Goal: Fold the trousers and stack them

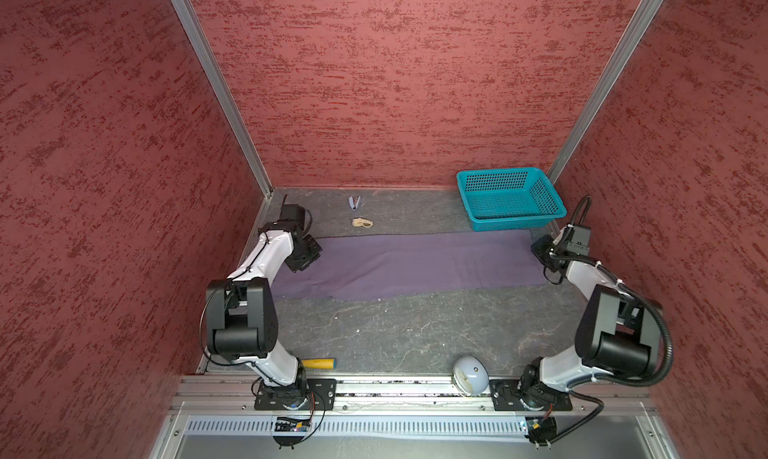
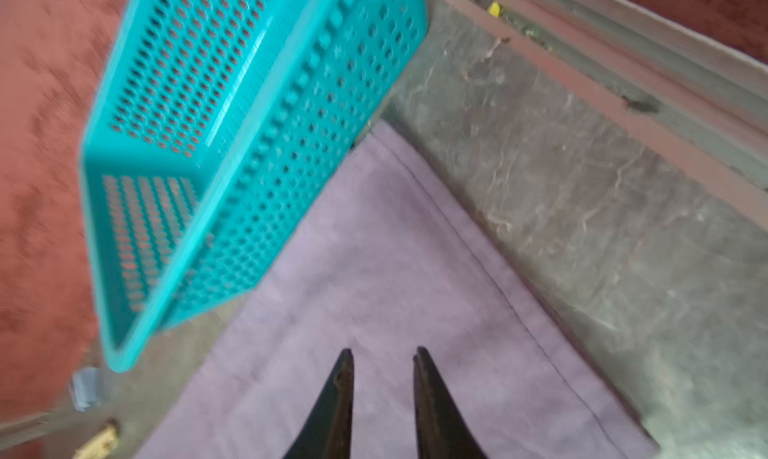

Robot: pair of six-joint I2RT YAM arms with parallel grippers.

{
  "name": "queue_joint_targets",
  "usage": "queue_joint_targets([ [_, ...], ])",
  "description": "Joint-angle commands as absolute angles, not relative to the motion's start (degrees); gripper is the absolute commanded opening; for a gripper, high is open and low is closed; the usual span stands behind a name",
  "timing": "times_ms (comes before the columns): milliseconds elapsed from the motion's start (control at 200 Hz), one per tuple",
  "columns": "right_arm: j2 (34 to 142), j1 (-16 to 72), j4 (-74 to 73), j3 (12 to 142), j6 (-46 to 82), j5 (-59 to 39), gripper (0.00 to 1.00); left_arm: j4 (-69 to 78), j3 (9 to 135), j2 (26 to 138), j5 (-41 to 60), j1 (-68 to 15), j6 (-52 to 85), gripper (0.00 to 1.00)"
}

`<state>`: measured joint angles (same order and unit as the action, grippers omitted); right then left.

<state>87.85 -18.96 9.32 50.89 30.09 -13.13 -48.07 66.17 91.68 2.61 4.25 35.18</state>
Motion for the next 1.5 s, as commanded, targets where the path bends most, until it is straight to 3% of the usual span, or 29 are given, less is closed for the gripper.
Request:
queue_joint_targets([
  [0,88.3,-14.1,14.3,49.5,26.3,-8.1,0.3,-46.8,61.8,88.8,2.5,7.6,35.3,0.41],
  [65,89.9,-11.8,14.2,49.6,27.0,-8.4,0.31,-45.6,58.7,86.9,3.0,9.6,35.3,0.49],
  [311,94.6,-10.6,13.9,47.2,31.1,-9.0,0.29,-42.8,53.3,85.8,3.7,13.8,34.5,0.59],
  [431,96.6,-12.8,16.1,46.3,33.1,-9.0,0.26,-41.6,51.6,86.1,0.6,15.1,35.7,0.59],
  [596,95.4,-22.3,14.4,40.9,35.1,-13.1,0.23,-37.6,47.6,85.9,1.5,18.9,38.1,0.59],
  [842,90.1,-24.3,16.8,41.7,32.3,-14.5,0.24,-37.8,50.6,89.0,1.2,14.6,38.5,0.59],
  [927,84.9,-24.3,19.4,42.7,31.8,-11.7,0.32,-39.0,53.6,89.0,0.1,10.0,39.0,0.59],
  [1112,73.0,-25.1,24.9,43.9,31.7,0.4,0.71,-41.7,64.9,89.3,-2.5,-6.2,38.6,0.57],
  [1192,71.2,-27.6,25.6,42.8,32.2,2.0,0.83,-41.8,70.3,91.7,-2.2,-13.1,38.3,0.55],
  [1498,77.0,-34.5,23.7,41.3,33.0,-3.0,0.98,-41.1,89.6,108.9,3.3,-34.4,36.9,0.54],
])
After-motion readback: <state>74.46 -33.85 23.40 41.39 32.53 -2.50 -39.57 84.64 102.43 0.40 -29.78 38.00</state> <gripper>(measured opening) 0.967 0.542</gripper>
